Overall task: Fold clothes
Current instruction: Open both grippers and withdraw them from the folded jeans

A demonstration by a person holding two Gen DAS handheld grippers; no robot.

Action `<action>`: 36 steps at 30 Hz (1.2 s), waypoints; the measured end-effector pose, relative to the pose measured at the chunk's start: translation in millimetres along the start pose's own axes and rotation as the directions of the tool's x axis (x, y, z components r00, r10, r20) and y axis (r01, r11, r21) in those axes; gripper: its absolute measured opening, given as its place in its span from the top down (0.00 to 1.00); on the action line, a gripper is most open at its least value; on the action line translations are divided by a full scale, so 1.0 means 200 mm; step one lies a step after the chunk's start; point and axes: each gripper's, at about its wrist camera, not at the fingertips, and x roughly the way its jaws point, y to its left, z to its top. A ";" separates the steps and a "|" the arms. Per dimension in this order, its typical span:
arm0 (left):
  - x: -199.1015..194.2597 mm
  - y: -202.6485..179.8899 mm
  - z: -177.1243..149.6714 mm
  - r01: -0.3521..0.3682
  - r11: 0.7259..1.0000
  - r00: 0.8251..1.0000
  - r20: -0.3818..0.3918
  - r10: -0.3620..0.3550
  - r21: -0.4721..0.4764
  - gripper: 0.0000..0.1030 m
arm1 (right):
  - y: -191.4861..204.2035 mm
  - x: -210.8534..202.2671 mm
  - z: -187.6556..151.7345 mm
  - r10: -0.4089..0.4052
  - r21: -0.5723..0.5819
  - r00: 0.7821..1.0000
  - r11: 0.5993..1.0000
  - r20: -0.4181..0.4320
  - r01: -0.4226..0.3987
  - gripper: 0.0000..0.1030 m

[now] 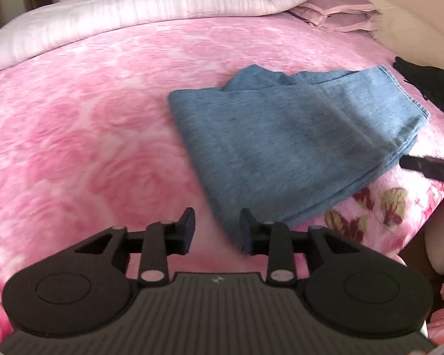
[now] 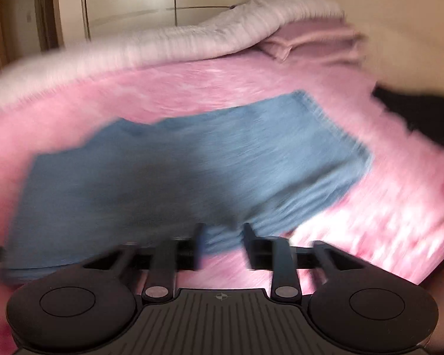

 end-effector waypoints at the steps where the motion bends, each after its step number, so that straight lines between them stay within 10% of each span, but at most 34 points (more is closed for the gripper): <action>1: -0.03 0.00 -0.01 -0.006 1.000 1.000 -0.005 0.006 0.000 0.71 | 0.03 -0.05 -0.03 0.010 0.010 1.000 1.000 0.005 -0.010 0.37; 36: -0.47 -0.17 -0.10 0.023 0.996 0.994 0.102 -0.031 0.081 0.61 | 0.18 -0.57 -0.13 -0.011 -0.030 0.996 0.999 0.090 0.014 0.34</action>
